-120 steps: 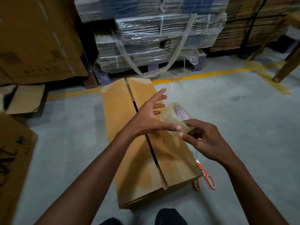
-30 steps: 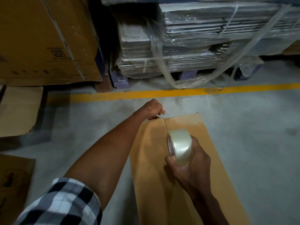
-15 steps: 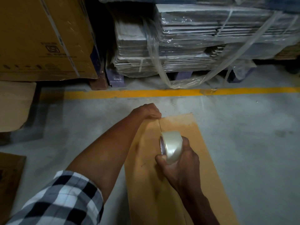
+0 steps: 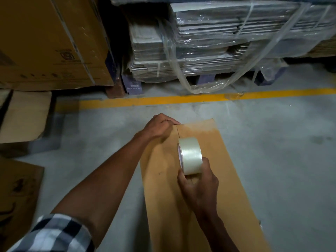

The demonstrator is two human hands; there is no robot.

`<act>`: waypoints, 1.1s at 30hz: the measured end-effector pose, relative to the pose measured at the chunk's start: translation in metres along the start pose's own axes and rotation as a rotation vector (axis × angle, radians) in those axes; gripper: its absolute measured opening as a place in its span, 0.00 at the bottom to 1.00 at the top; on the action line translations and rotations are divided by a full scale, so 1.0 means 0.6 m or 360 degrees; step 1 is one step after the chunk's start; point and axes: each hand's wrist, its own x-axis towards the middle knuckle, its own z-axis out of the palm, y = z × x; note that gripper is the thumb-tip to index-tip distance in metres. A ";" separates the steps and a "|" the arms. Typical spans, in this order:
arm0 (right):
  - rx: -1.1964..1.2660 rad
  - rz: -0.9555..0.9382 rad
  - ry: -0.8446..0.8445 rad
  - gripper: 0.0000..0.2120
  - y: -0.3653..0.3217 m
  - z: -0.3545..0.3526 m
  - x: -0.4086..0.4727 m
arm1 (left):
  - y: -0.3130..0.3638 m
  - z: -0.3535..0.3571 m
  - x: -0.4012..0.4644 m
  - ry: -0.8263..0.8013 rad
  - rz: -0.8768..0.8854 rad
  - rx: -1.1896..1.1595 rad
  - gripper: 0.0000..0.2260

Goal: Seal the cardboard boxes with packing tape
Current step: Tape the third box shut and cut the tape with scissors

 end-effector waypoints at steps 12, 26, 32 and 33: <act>-0.0044 -0.0026 -0.0051 0.33 0.017 -0.068 -0.093 | -0.009 0.013 -0.022 -0.0090 -0.0068 0.0608 0.14; -0.0074 -0.0055 0.0022 0.23 0.057 -0.067 -0.140 | 0.003 0.067 -0.100 -0.0190 0.0531 0.1003 0.25; -0.0056 -0.0099 0.0028 0.23 0.042 -0.077 -0.144 | -0.005 0.087 -0.151 -0.0192 0.0663 0.1430 0.34; -0.0065 -0.0106 0.0026 0.23 0.040 -0.079 -0.148 | -0.006 0.087 -0.155 -0.0196 0.0650 0.1456 0.34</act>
